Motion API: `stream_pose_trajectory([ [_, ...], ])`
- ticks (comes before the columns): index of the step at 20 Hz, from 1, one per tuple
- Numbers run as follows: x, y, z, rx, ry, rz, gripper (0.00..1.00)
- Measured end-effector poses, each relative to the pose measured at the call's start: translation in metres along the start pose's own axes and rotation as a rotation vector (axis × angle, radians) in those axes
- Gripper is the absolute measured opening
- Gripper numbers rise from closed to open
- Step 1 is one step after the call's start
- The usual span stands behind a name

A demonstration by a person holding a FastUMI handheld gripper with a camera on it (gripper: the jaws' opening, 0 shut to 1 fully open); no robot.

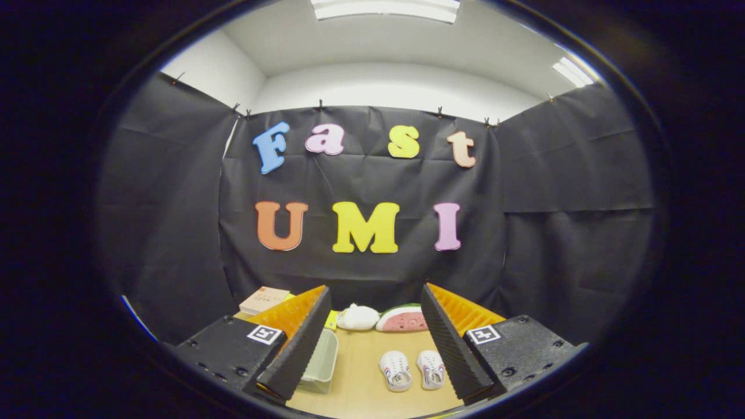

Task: Open the storage box then place both shoes into the box .Put the left shoe in first, then the right shoe, with the right side of both shoes facing outward in a uniform manner.

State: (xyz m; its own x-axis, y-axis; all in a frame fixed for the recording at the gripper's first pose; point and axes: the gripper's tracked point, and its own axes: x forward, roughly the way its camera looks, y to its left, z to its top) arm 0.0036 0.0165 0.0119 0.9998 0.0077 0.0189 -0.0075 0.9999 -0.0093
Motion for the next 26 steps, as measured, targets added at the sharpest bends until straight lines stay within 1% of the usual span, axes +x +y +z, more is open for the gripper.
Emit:
stream_pose_trajectory([
  [2,0.009,-0.009,-0.011,-0.014,0.038,-0.029,1.00],
  [4,0.022,-0.013,-0.027,-0.038,0.091,-0.026,1.00],
  [6,0.039,-0.020,-0.051,-0.050,0.174,-0.019,1.00],
  [10,0.087,-0.019,-0.112,0.000,0.385,0.093,1.00],
  [12,0.116,-0.017,-0.140,0.038,0.495,0.161,1.00],
  [14,0.143,-0.013,-0.160,0.130,0.579,0.232,1.00],
  [18,0.190,0.001,-0.186,0.292,0.650,0.381,1.00],
  [19,0.201,0.005,-0.192,0.335,0.661,0.425,1.00],
  [20,0.211,0.012,-0.196,0.383,0.676,0.485,0.99],
  [24,0.238,0.040,-0.217,0.529,0.774,0.692,1.00],
  [26,0.247,0.051,-0.235,0.578,0.830,0.762,1.00],
])
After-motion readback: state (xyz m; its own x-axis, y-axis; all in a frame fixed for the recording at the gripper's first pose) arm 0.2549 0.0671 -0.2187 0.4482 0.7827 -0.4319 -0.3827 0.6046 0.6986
